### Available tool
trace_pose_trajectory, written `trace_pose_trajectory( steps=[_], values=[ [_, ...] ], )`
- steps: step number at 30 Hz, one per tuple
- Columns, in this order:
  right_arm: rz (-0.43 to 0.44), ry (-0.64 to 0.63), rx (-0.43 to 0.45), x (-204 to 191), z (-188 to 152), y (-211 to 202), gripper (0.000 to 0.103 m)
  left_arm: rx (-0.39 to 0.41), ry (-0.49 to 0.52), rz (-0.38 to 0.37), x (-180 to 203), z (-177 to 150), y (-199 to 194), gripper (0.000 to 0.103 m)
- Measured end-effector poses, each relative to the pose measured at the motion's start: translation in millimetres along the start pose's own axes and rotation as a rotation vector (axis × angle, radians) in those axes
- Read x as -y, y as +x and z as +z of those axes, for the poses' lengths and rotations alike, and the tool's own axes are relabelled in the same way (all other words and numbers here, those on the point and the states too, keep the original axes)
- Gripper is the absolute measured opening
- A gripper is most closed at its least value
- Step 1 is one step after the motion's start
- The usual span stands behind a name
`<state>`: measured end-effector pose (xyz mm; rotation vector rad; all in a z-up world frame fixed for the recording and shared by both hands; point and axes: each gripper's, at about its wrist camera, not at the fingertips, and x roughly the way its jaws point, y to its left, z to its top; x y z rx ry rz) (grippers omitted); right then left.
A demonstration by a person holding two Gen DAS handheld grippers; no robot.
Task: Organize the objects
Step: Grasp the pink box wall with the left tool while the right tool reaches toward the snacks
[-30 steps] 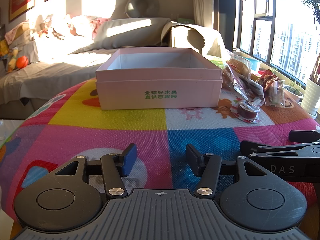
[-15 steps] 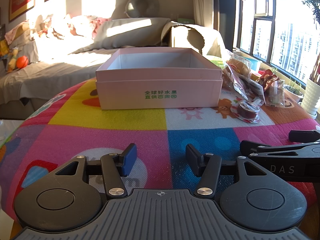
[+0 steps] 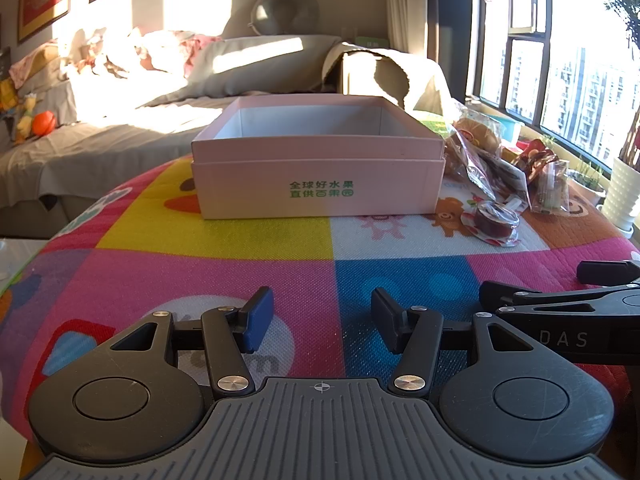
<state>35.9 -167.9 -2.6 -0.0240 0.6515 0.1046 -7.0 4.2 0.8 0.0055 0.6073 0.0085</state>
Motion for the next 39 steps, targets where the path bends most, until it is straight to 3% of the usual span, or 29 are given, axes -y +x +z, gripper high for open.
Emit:
trace_pose_trajectory(
  steps=[9,14,20,23,27,32,39],
  values=[
    [0.011,0.000,-0.005,-1,-2,2,0.103,-0.001,0.007,0.002,2,0,0,0.059],
    [0.038,-0.010,-0.077,2,9,4,0.103,-0.006,0.052,-0.013,3,2,1,0.059],
    [0.063,-0.046,-0.170,3,21,9,0.103,-0.088,0.036,-0.096,-16,23,5,0.053],
    [0.044,-0.043,-0.213,0,26,11,0.103,-0.046,0.002,-0.098,-33,43,1,0.053],
    [0.071,-0.061,-0.229,2,32,14,0.103,0.050,-0.050,-0.026,-63,85,4,0.053],
    [0.068,-0.065,-0.159,1,37,12,0.103,0.022,-0.077,0.028,-95,131,41,0.053],
    [0.050,-0.046,0.198,16,83,-35,0.103,-0.116,-0.070,0.009,-109,153,116,0.053]
  ],
)
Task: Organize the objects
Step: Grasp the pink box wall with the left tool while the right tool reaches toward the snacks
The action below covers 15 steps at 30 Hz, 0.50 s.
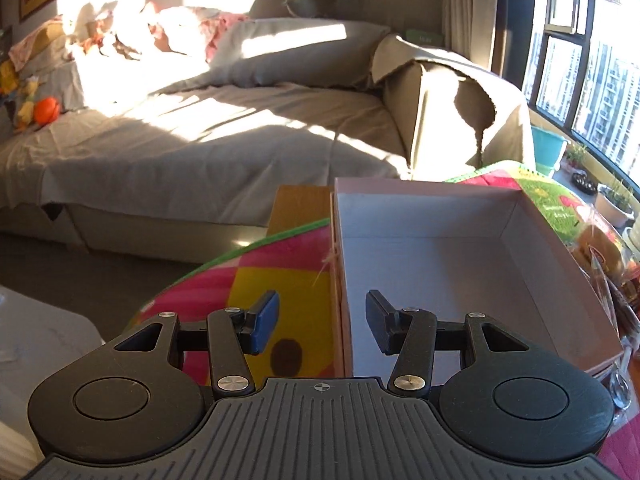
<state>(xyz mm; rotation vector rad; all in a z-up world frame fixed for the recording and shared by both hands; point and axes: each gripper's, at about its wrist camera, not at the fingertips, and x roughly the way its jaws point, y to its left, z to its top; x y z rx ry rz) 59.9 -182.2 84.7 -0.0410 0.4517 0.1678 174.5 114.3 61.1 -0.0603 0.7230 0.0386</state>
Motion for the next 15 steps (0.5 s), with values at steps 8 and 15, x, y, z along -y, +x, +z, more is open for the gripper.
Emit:
trace_pose_trajectory(
  steps=[8,15],
  values=[
    [-0.138,0.131,-0.065,99,54,28,0.103,-0.060,-0.010,-0.031,11,-14,23,0.028],
    [-0.173,0.159,-0.173,115,28,77,0.090,-0.038,0.002,0.030,9,-18,24,0.009]
  ],
)
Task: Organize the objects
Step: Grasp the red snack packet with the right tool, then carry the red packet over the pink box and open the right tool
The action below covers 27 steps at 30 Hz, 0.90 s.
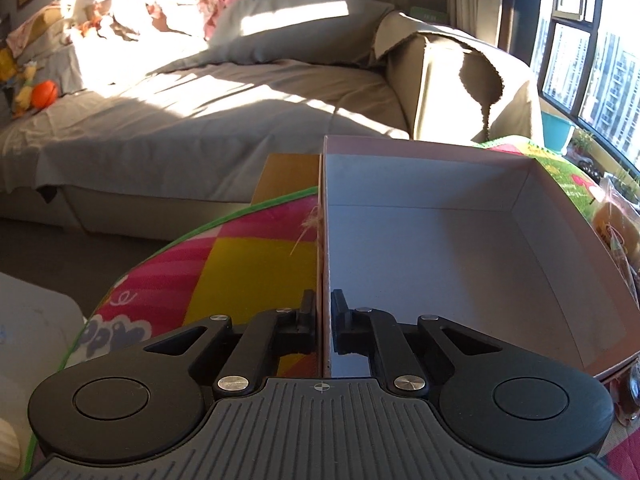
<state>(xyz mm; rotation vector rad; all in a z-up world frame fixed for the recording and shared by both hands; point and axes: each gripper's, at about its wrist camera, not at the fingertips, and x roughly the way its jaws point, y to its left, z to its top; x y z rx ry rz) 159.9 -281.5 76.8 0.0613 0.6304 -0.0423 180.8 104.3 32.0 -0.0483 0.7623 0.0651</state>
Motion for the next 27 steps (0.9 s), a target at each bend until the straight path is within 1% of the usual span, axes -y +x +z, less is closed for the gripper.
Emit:
trace_pose_trajectory(
  steps=[1,2,4,6,8,9,12,13,14,16,22,25,27],
  values=[
    [0.011,0.000,-0.008,-2,0,6,0.085,-0.002,-0.003,-0.002,0,1,0,0.009],
    [0.018,-0.002,-0.011,-7,-1,11,0.083,-0.003,-0.007,-0.003,-1,1,0,0.009],
    [0.011,-0.015,-0.017,-15,1,23,0.083,-0.004,-0.010,-0.007,-1,1,0,0.009],
    [-0.008,-0.034,-0.039,-23,1,38,0.078,-0.003,-0.001,-0.015,-1,0,0,0.009],
    [-0.002,-0.048,-0.086,-30,-2,53,0.064,-0.006,0.001,-0.026,-2,-1,-1,0.009],
    [-0.006,-0.050,-0.105,-32,-4,59,0.063,-0.007,-0.001,-0.031,-3,-2,-1,0.009],
    [-0.027,-0.040,-0.106,-31,-8,61,0.046,-0.010,-0.003,-0.037,-4,-5,-1,0.009],
    [-0.024,-0.025,-0.103,-29,-7,57,0.029,-0.013,-0.004,-0.039,-4,-6,0,0.009],
    [-0.004,-0.005,-0.100,-24,-5,51,0.022,-0.018,-0.007,-0.041,-5,-8,1,0.009],
    [0.034,0.017,-0.095,-19,-2,39,0.019,-0.020,-0.015,-0.044,-6,-10,3,0.009],
    [0.054,0.012,-0.050,-14,10,-10,0.017,-0.017,-0.037,-0.068,-11,-11,2,0.011],
    [0.065,-0.017,-0.002,-22,21,-39,0.017,-0.014,-0.041,-0.074,-13,-12,2,0.011],
    [0.092,-0.035,0.030,-32,31,-54,0.017,-0.013,-0.047,-0.074,-12,-11,2,0.011]
  ],
)
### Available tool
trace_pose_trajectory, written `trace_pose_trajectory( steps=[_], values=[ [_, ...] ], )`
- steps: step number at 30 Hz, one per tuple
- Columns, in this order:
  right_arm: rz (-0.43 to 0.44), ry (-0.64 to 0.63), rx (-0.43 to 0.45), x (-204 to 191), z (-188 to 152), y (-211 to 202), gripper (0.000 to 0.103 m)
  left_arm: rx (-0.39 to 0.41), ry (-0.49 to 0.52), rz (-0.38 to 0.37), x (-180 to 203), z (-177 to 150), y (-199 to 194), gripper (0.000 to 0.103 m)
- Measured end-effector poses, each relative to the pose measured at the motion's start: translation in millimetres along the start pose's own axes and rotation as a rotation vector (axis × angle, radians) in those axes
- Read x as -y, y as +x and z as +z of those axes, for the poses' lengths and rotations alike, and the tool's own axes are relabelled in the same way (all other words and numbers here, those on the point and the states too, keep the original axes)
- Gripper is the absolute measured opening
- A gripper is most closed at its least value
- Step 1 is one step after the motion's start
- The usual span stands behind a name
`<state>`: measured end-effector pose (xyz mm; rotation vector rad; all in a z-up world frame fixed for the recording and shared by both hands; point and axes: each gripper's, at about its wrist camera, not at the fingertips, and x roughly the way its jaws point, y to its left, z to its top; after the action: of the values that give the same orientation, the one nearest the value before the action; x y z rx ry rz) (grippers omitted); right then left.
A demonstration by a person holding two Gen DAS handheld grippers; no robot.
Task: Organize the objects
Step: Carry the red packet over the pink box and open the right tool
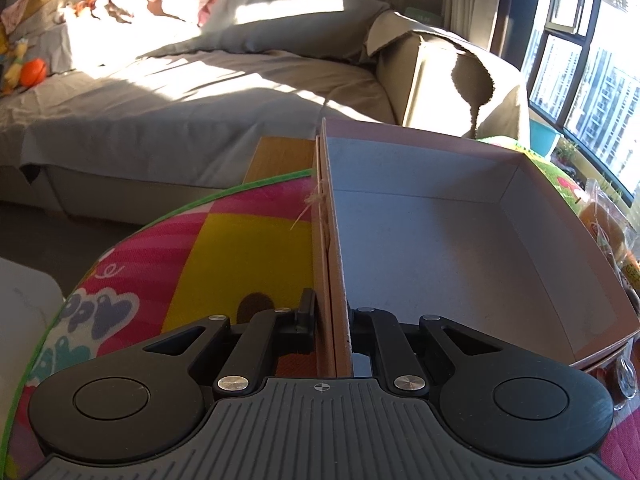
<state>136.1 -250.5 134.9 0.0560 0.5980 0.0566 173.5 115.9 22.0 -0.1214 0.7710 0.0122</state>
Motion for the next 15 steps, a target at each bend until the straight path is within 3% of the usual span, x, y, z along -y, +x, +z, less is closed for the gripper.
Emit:
trace_pose_trajectory(
  steps=[7,11,15],
  values=[
    [0.226,0.008,0.073,-66,46,-8,0.017,0.001,-0.005,0.005,1,-1,-1,0.011],
    [0.425,0.087,0.124,-113,75,10,0.019,-0.006,-0.005,0.009,2,0,-2,0.011],
    [0.402,0.072,0.104,-142,76,28,0.037,-0.007,-0.007,0.002,0,-2,-3,0.012]
  ],
)
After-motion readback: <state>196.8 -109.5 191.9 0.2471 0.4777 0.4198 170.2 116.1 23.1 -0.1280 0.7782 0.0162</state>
